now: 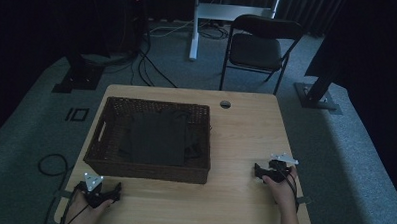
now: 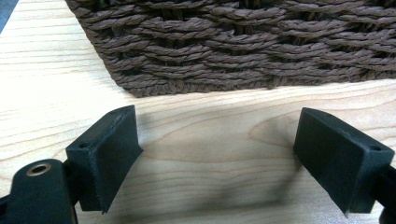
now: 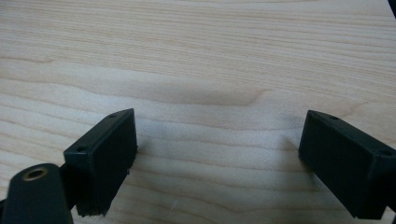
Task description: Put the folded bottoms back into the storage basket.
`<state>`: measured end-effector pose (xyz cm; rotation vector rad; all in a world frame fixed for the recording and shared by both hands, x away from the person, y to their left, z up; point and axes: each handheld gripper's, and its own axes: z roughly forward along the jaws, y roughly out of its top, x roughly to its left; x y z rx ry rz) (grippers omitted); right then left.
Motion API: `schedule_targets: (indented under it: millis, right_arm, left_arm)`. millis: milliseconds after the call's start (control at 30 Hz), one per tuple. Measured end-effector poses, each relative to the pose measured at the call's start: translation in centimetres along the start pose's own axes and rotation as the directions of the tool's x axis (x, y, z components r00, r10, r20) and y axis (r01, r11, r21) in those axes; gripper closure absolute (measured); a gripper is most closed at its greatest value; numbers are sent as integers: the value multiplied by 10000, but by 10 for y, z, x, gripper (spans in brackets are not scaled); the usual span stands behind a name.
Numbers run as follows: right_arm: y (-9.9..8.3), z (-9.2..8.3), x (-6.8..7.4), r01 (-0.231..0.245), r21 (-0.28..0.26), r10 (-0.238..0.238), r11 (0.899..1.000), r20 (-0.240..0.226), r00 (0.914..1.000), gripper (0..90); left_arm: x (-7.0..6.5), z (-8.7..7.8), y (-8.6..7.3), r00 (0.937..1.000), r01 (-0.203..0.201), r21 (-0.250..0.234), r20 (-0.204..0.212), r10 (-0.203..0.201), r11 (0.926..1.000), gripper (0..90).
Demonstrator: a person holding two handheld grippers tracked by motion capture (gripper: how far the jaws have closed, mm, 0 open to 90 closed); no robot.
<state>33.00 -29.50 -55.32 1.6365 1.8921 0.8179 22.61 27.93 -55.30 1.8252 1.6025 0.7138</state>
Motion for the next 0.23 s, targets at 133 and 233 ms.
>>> schedule_targets:
  millis: [133,233]
  right_arm:
    - [0,0,0,-8,1,8,10000,3,10000,109]
    - [0,0,0,-6,0,6,10000,4,10000,109]
  left_arm:
    - [0,0,0,10000,-21,25,27,21,10000,145]
    - [0,0,0,10000,-22,27,24,22,10000,144]
